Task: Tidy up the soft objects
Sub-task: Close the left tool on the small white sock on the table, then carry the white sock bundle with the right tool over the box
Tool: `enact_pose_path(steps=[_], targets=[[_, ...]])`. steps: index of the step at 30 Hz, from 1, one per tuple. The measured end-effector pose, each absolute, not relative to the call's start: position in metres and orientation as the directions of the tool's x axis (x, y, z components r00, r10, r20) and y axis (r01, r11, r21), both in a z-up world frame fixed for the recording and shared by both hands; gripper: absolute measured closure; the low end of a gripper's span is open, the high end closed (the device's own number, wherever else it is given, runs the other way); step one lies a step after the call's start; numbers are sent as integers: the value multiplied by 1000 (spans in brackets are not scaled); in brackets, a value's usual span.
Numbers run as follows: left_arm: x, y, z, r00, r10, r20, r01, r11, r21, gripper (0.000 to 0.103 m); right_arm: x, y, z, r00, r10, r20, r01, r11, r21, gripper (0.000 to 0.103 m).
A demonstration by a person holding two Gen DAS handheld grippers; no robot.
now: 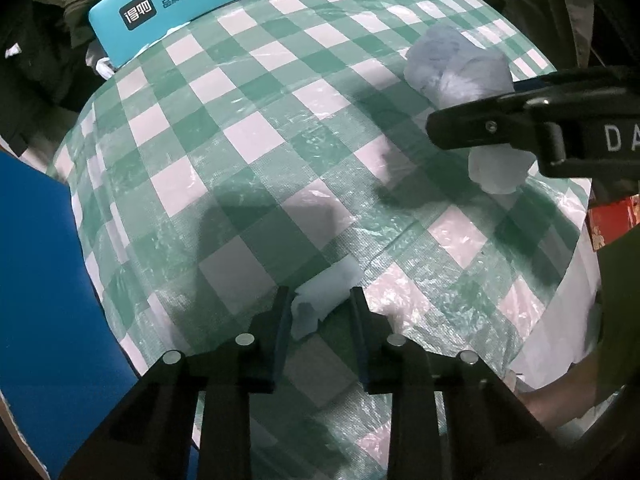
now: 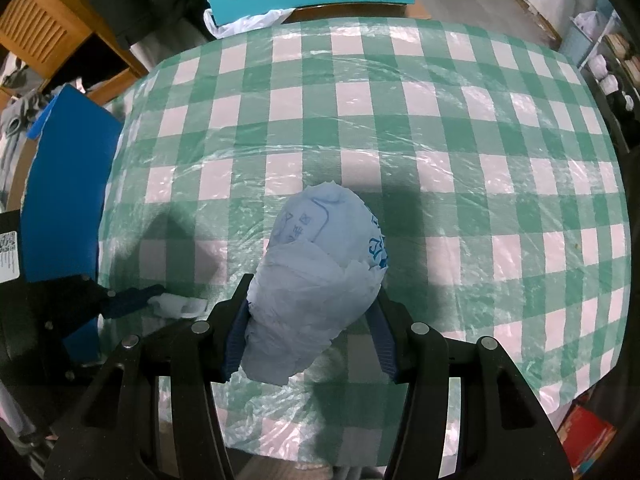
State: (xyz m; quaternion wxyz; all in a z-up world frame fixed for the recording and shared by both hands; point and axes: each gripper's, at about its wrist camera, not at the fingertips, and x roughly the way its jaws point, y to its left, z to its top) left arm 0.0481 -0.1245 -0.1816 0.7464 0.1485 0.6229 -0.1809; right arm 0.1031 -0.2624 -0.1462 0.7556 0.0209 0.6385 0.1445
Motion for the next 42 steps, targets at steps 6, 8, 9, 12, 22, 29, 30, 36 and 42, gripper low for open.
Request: enact_pose_path(steps=[6, 8, 9, 12, 22, 29, 30, 36, 42], targets=[[48, -129, -174, 164, -103, -981, 455, 891, -17, 83, 102, -261, -146, 142, 246, -959, -197, 956, 216, 50], [48, -130, -169, 178, -108, -978, 452, 892, -16, 84, 101, -261, -145, 144, 245, -959, -201, 956, 215, 50], [49, -129, -166, 184, -110, -977, 450, 893, -16, 84, 101, -260, -144, 145, 245, -959, -202, 956, 214, 50], [51, -129, -156, 203, -125, -971, 442, 897, -23, 84, 100, -259, -141, 150, 244, -958, -211, 955, 210, 50], [54, -122, -122, 301, -117, -947, 390, 921, 10, 84, 96, -257, -119, 194, 240, -951, -243, 951, 191, 50], [57, -110, -101, 349, -107, -931, 354, 935, 25, 84, 92, -253, -103, 222, 243, -944, -274, 945, 178, 50], [57, -109, -98, 356, -105, -929, 350, 936, 29, 84, 91, -252, -101, 226, 243, -943, -280, 944, 176, 50], [58, -102, -83, 380, -99, -920, 321, 947, 31, 84, 88, -248, -86, 253, 245, -936, -302, 939, 164, 50], [56, -96, -71, 399, -95, -912, 305, 952, 34, 84, 85, -245, -74, 273, 265, -925, -316, 933, 174, 50]])
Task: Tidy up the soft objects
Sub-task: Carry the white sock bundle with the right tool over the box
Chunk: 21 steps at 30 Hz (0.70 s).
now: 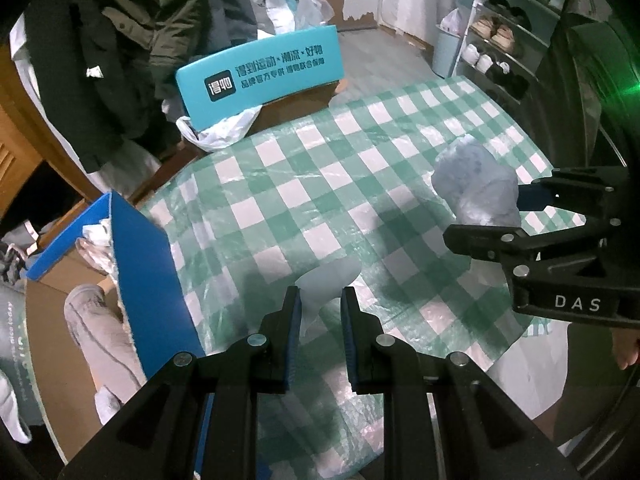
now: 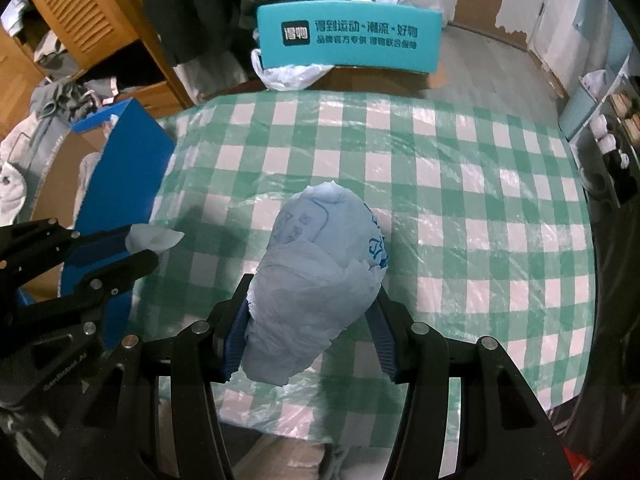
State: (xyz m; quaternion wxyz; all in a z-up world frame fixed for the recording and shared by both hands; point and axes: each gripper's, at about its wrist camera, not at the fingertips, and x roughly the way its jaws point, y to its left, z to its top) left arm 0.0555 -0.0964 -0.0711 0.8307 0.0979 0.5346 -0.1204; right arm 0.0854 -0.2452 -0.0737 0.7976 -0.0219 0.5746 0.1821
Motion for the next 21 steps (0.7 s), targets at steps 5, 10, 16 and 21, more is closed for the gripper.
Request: enact_pose_path(steps=[5, 10, 16, 21], targets=[[54, -91, -63, 410, -87, -908, 285, 958, 36, 84, 85, -242, -66, 284, 277, -918, -324, 929, 180, 50], [52, -81, -56, 421, -78, -904, 263, 964, 40, 84, 85, -236, -61, 288, 291, -912, -335, 923, 189, 50], [50, -65, -49, 433, -72, -899, 229, 973, 33, 84, 85, -222, -53, 294, 311, -904, -356, 913, 198, 50], [46, -51, -43, 447, -71, -892, 203, 979, 24, 84, 83, -204, -46, 297, 332, -895, -385, 900, 206, 50]])
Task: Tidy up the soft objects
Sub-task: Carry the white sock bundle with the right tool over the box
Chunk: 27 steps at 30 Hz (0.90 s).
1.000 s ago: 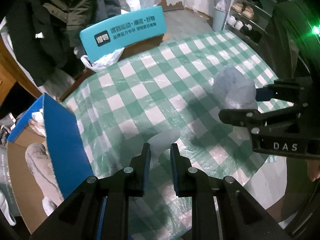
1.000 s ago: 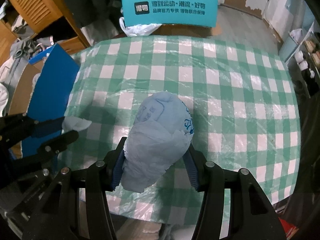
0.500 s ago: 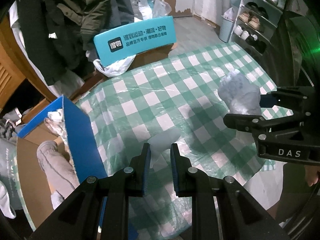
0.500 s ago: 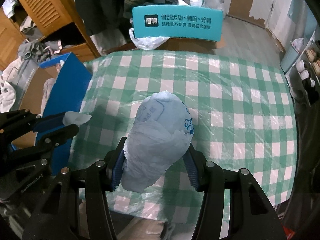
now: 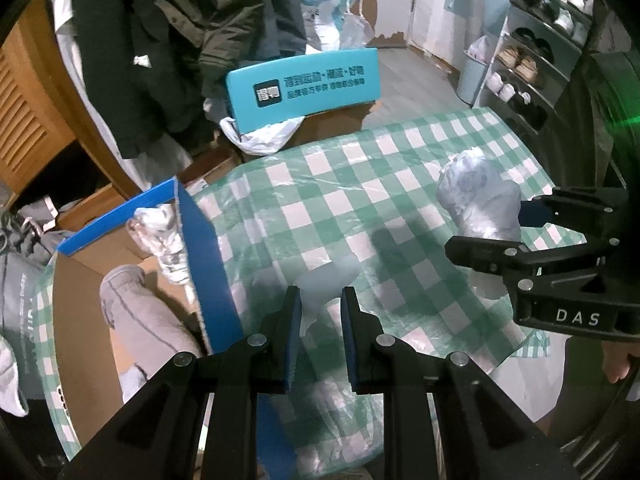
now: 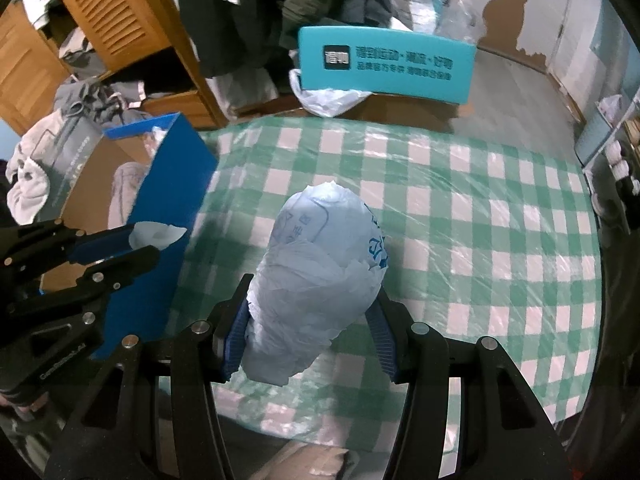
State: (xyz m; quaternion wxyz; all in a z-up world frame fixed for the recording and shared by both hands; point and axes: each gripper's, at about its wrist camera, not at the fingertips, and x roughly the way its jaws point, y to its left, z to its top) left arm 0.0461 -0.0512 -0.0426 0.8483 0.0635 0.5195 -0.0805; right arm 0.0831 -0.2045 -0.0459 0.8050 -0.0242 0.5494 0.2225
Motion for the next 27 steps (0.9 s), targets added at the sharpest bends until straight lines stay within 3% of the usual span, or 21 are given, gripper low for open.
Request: enact_pose_path(steps=[27], targets=[[11, 82, -30, 494, 15, -870, -62, 998, -18, 84, 79, -72, -18, 249, 420, -873, -548, 804, 231, 50]])
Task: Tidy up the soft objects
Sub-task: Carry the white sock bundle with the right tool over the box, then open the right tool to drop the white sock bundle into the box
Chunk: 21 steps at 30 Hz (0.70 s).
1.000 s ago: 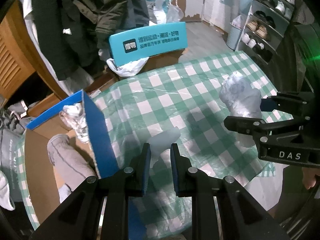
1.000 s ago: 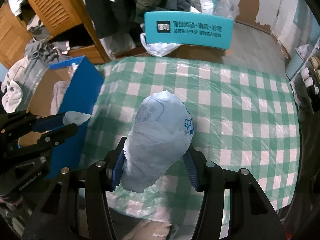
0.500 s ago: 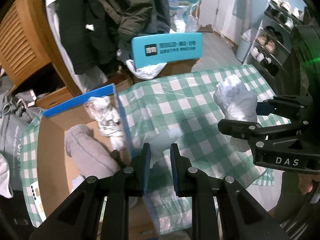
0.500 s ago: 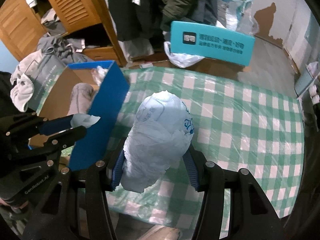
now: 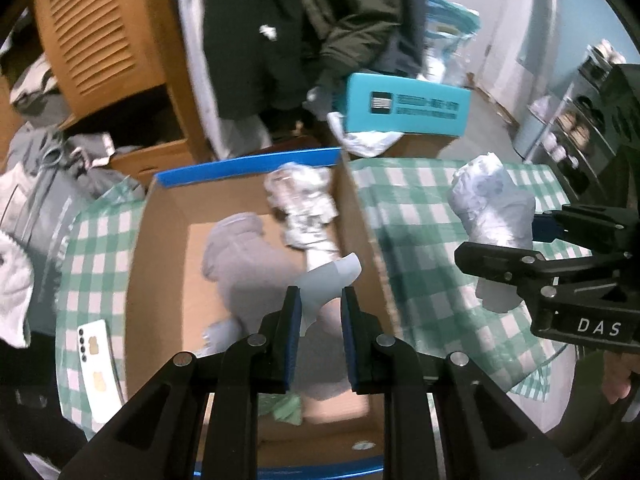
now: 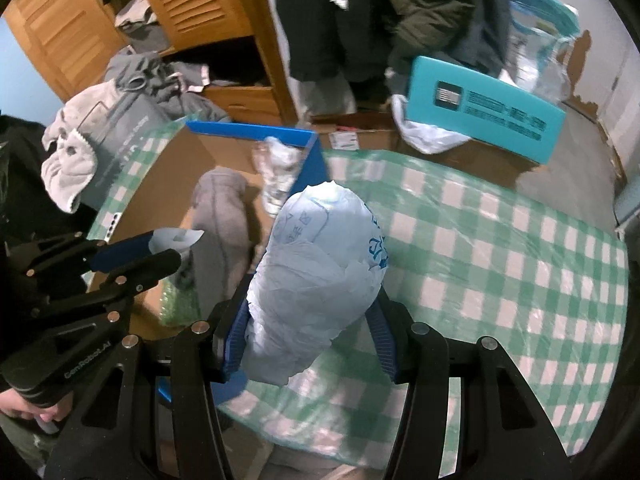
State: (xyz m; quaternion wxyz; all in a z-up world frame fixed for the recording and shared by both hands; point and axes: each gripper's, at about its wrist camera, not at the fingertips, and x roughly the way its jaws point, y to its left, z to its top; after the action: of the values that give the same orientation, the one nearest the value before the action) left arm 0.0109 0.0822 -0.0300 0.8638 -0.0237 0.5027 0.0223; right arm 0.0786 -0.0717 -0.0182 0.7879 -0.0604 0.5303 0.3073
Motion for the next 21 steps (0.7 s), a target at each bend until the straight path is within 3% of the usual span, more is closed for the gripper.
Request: enact_pose_path(steps=[15, 21], targets=[[-2, 149, -55, 445, 70, -893, -204, 979, -25, 84, 76, 9, -36, 175, 405, -897, -640, 739, 209, 50], [-2, 159, -61, 427, 72, -901, -237, 971, -35, 79, 76, 24, -42, 162, 398, -903, -665, 720, 198, 46]])
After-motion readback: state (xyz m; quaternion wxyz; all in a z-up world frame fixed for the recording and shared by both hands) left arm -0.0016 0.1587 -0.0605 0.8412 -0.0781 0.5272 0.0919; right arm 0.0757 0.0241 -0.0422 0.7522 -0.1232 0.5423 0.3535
